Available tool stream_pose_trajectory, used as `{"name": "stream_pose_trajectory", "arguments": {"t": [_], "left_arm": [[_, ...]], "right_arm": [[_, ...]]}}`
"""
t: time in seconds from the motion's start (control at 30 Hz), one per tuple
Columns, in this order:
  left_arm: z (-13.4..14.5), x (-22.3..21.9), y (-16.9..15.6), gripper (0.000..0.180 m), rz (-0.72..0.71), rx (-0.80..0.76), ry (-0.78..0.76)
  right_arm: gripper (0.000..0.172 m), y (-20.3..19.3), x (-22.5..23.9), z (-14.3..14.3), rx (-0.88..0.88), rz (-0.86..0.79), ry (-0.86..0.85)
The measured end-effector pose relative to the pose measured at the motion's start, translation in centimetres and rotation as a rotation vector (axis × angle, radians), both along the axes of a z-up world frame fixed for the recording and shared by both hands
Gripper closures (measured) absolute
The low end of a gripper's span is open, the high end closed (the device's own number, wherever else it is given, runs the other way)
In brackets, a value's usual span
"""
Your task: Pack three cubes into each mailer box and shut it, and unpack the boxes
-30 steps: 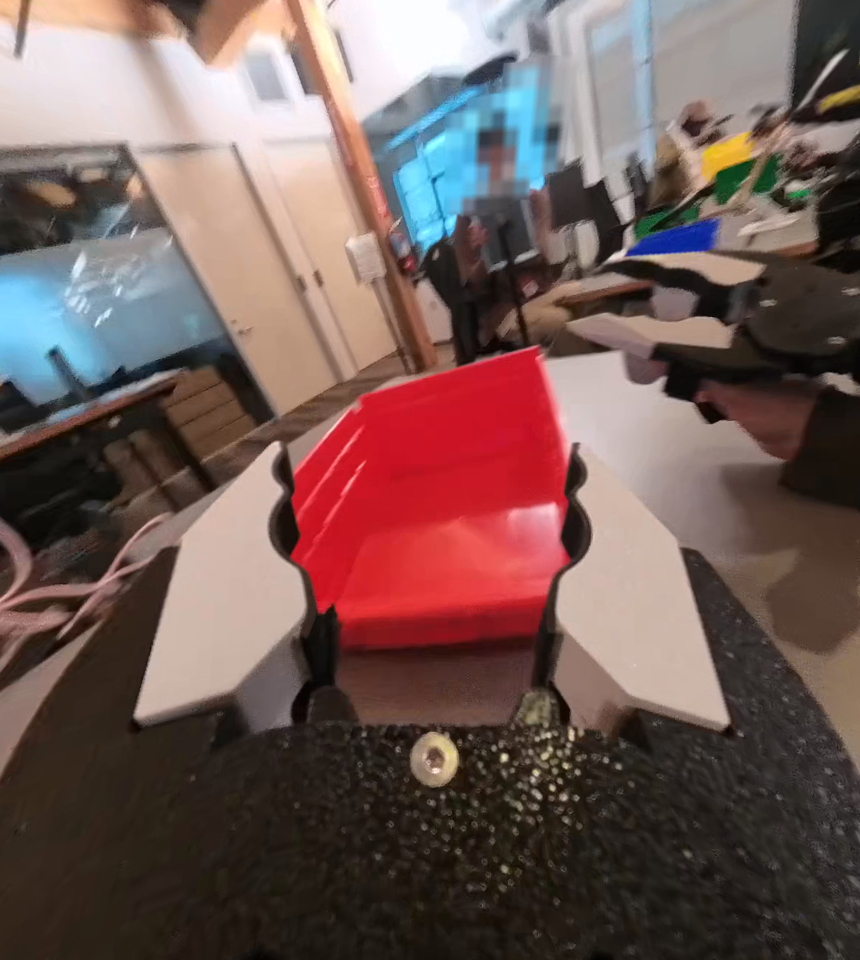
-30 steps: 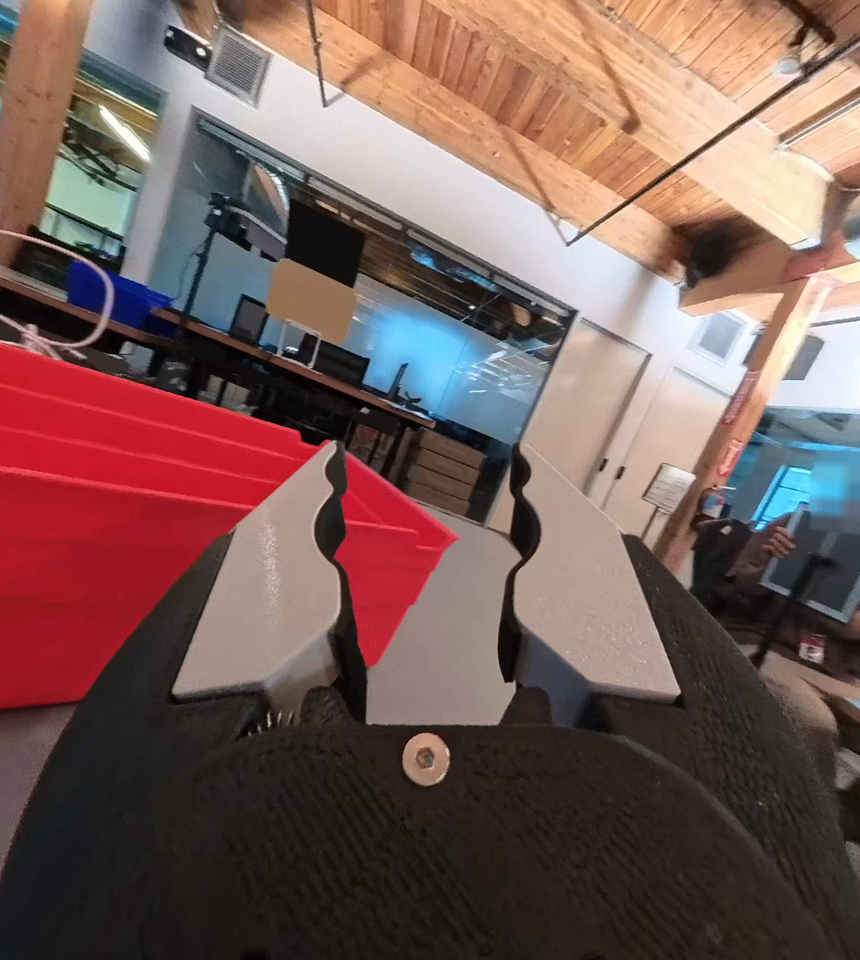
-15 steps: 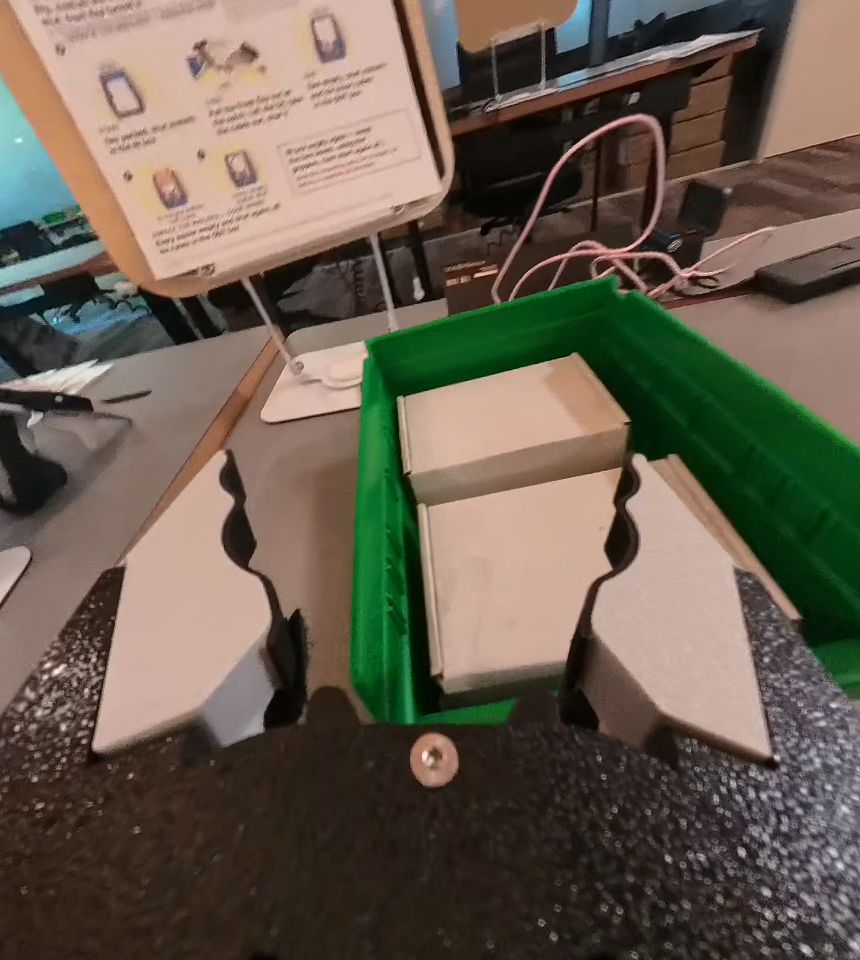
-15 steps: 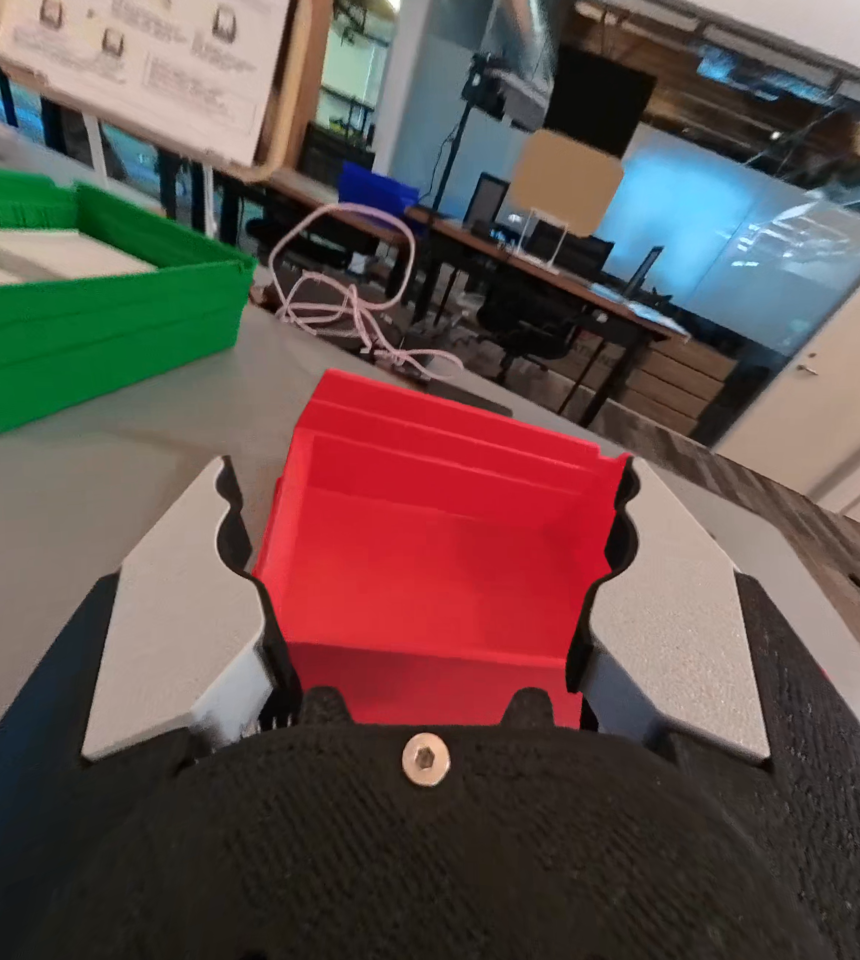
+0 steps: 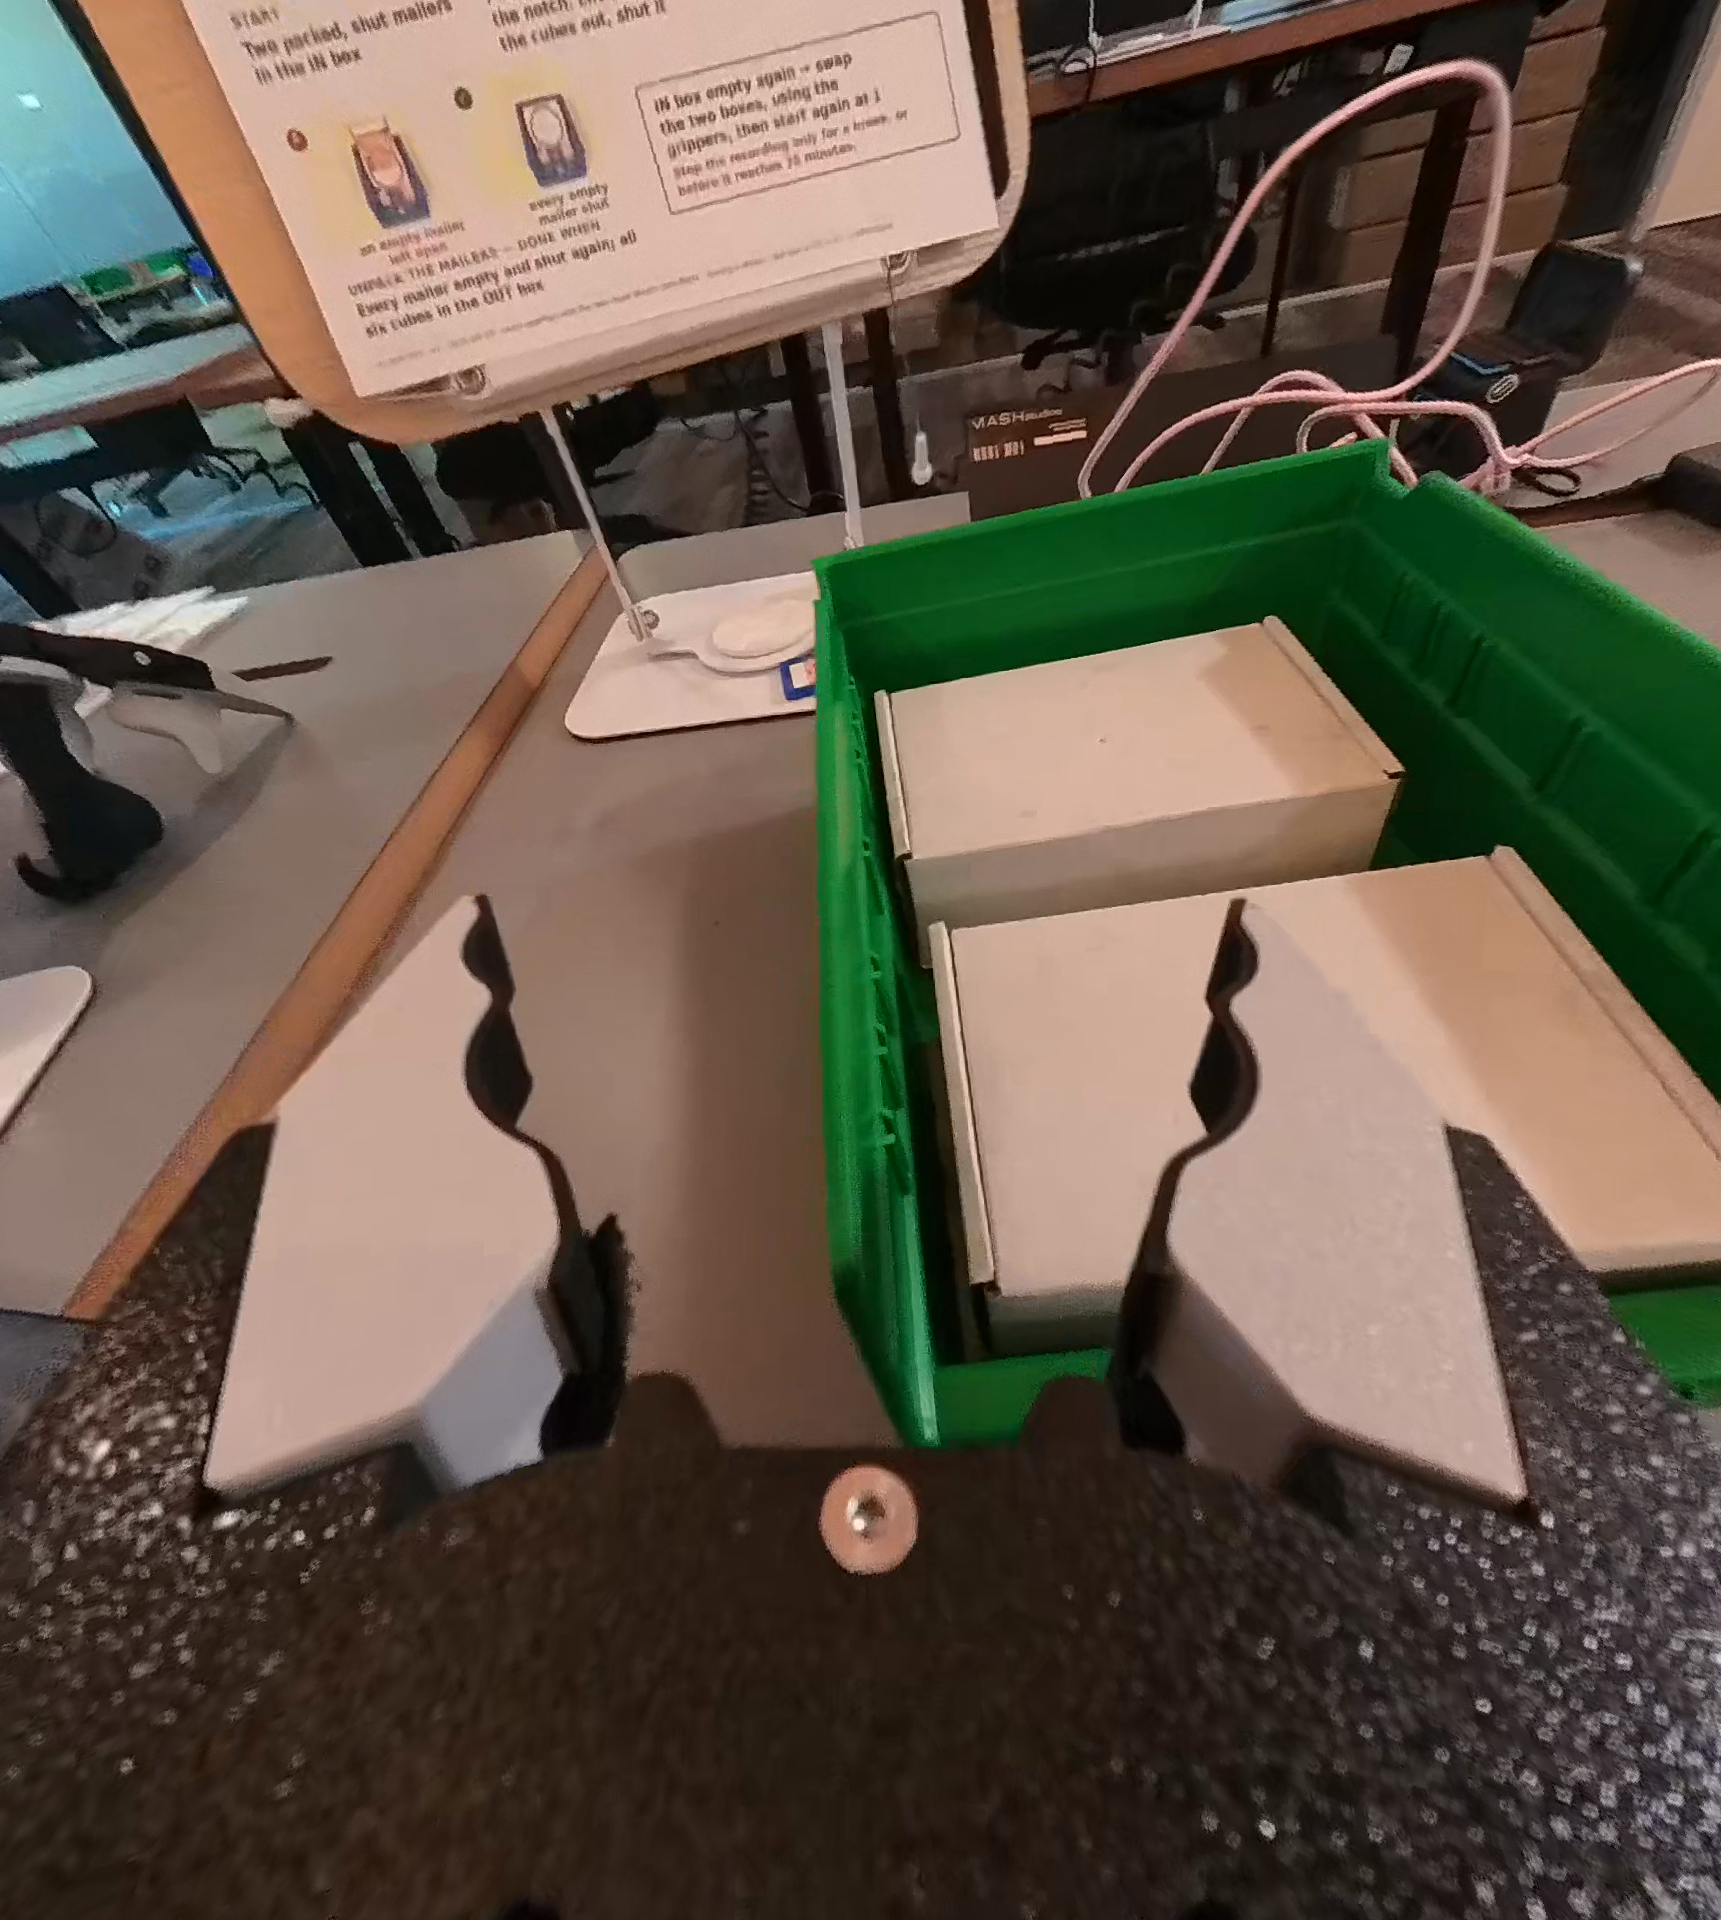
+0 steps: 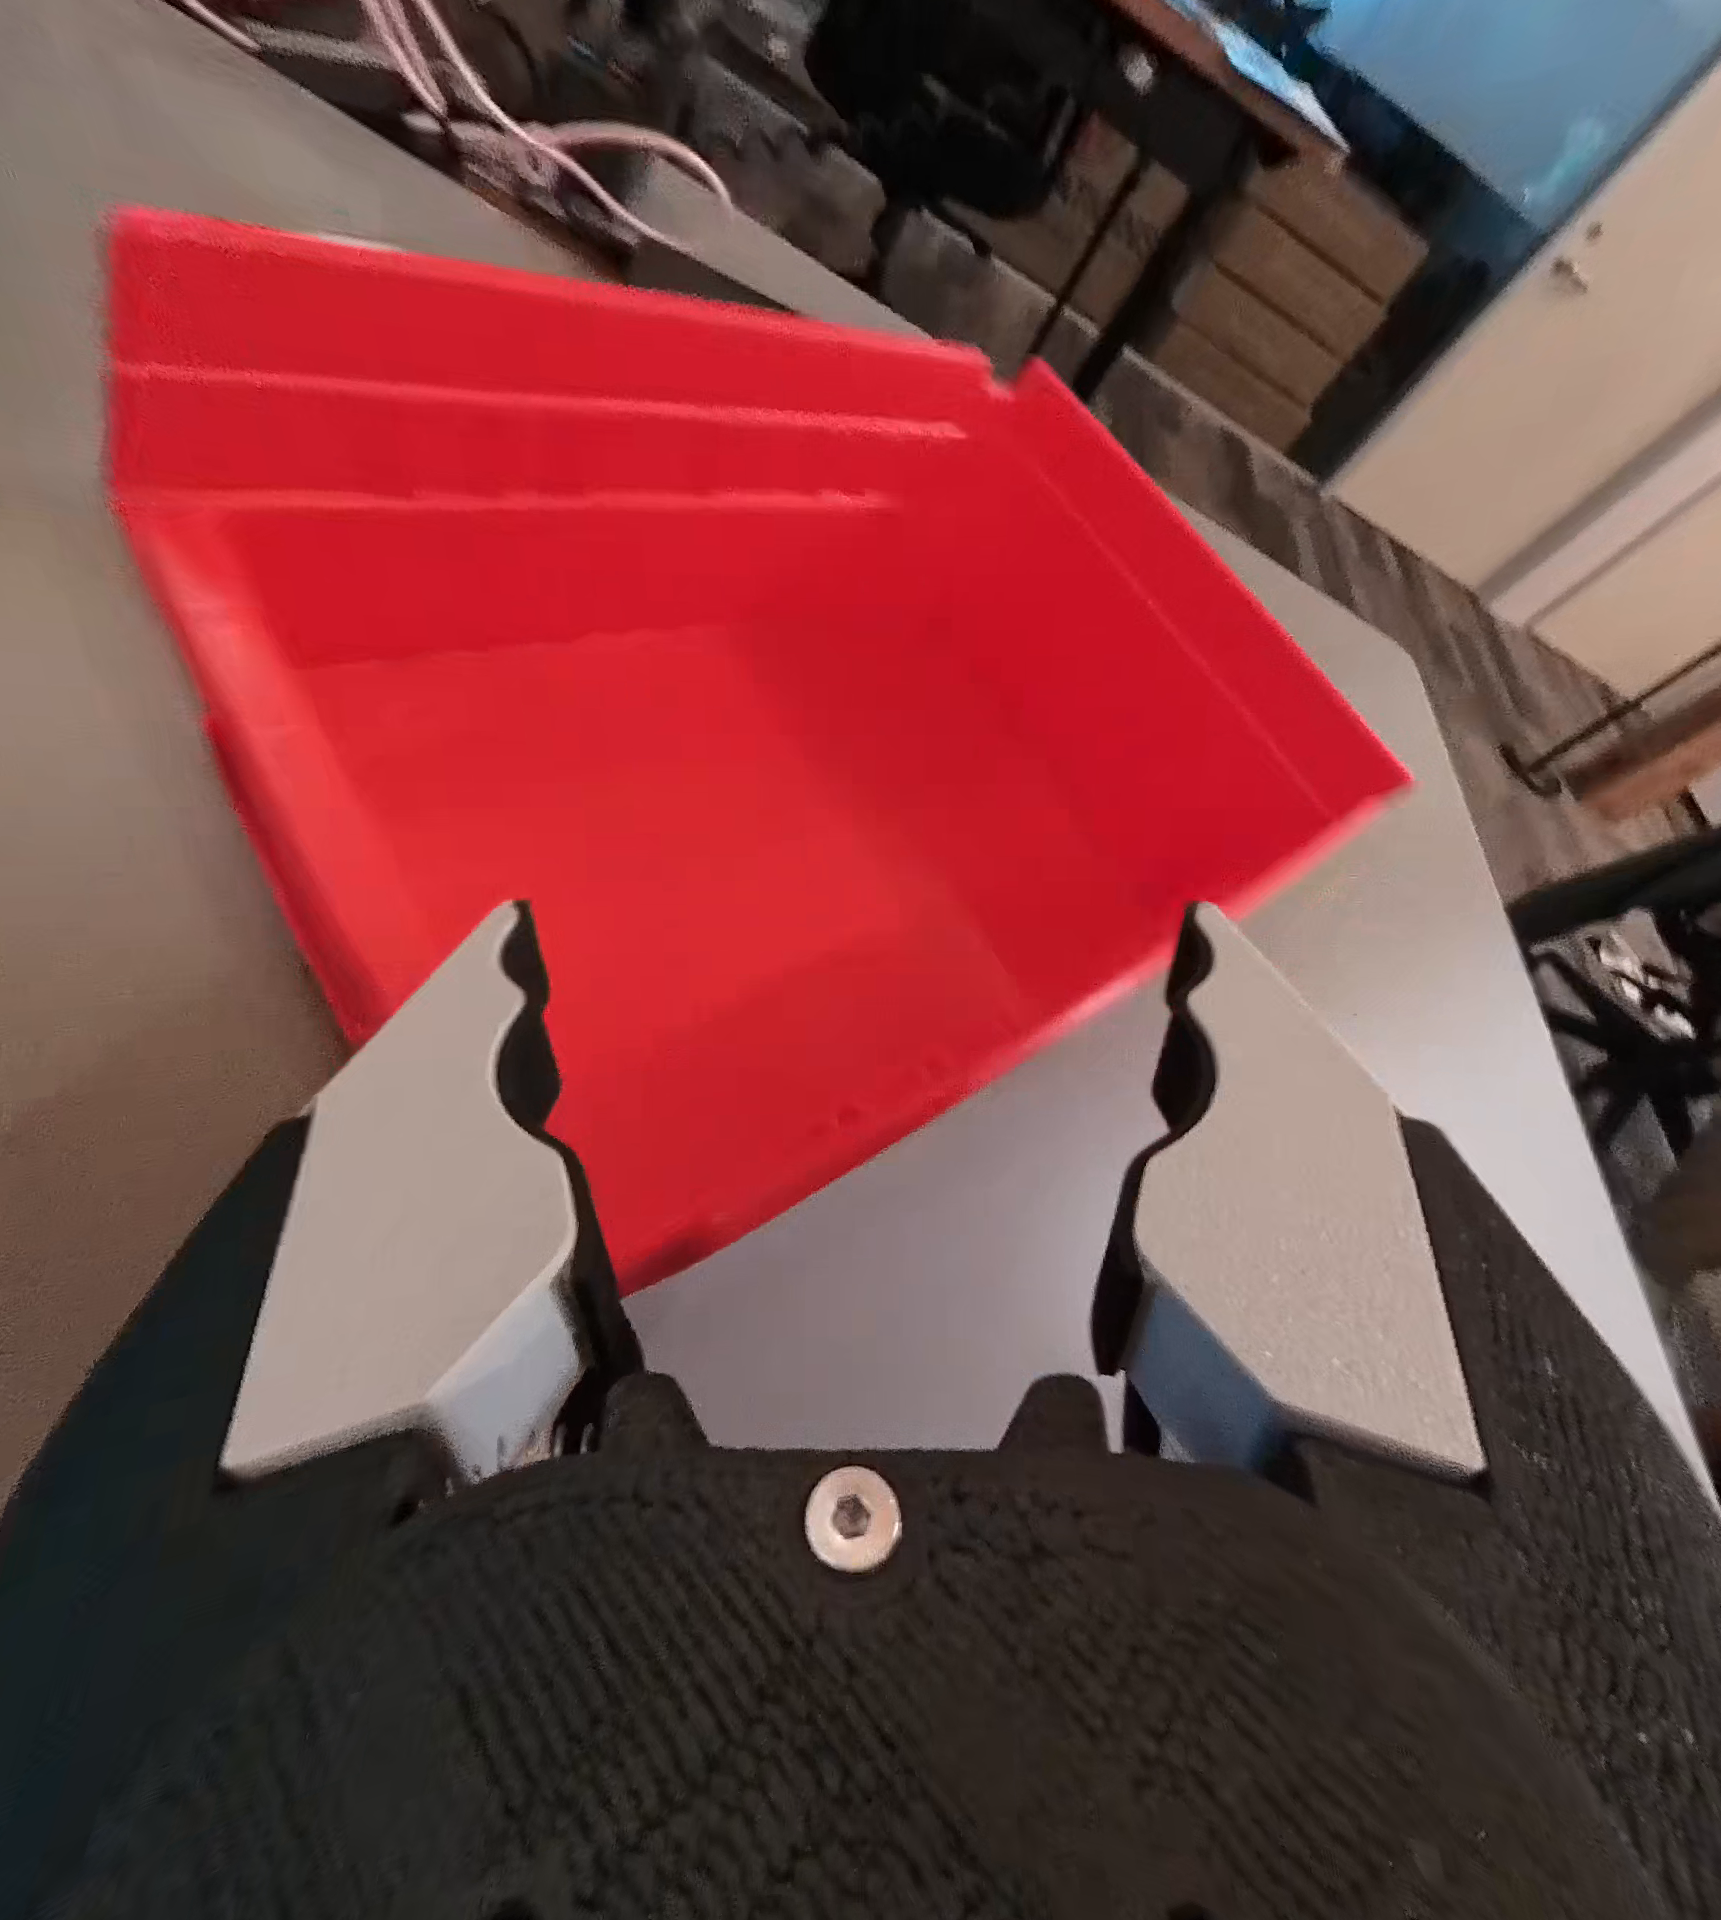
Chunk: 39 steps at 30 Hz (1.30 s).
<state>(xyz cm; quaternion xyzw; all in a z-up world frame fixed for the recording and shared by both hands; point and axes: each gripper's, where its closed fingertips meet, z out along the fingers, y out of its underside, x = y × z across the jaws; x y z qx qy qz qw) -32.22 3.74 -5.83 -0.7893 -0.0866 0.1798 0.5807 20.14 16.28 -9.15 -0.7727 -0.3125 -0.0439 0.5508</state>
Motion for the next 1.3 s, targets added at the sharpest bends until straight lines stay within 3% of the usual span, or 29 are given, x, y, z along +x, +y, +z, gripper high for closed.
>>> {"name": "stream_pose_trajectory", "arguments": {"t": [0.13, 0.3, 0.5, 0.57, 0.63, 0.83, 1.3], "left_arm": [[-1.1, 0.1, -0.2, 0.060, -0.028, -0.033, -0.104], [-2.0, 0.3, -0.4, 0.066, -0.067, -0.084, -0.109], [-4.3, -0.1, -0.9, 0.123, -0.039, -0.190, -0.162], [-4.9, -0.9, -1.3, 0.141, 0.003, -0.232, -0.125], [-5.4, -1.7, -1.7, 0.144, 0.041, -0.267, -0.088], [-5.6, -0.3, -1.2, 0.175, -0.059, -0.255, -0.142], [-5.4, -3.4, -3.8, 0.172, -0.064, -0.303, -0.043]], "right_arm": [[0.085, 1.4, 5.0, -0.7, -0.059, -0.093, 0.046], [0.125, 2.5, 8.8, -2.5, -0.149, -0.133, 0.164], [0.166, 3.2, 10.3, -2.7, -0.138, -0.126, 0.276], [0.166, 3.4, 10.8, -2.7, -0.122, -0.131, 0.270], [0.166, 3.6, 11.2, -2.6, -0.115, -0.146, 0.287], [0.166, 3.8, 13.3, -2.5, -0.096, -0.209, 0.268], [0.166, 2.7, 20.1, -2.3, -0.117, -0.284, 0.295]]}}
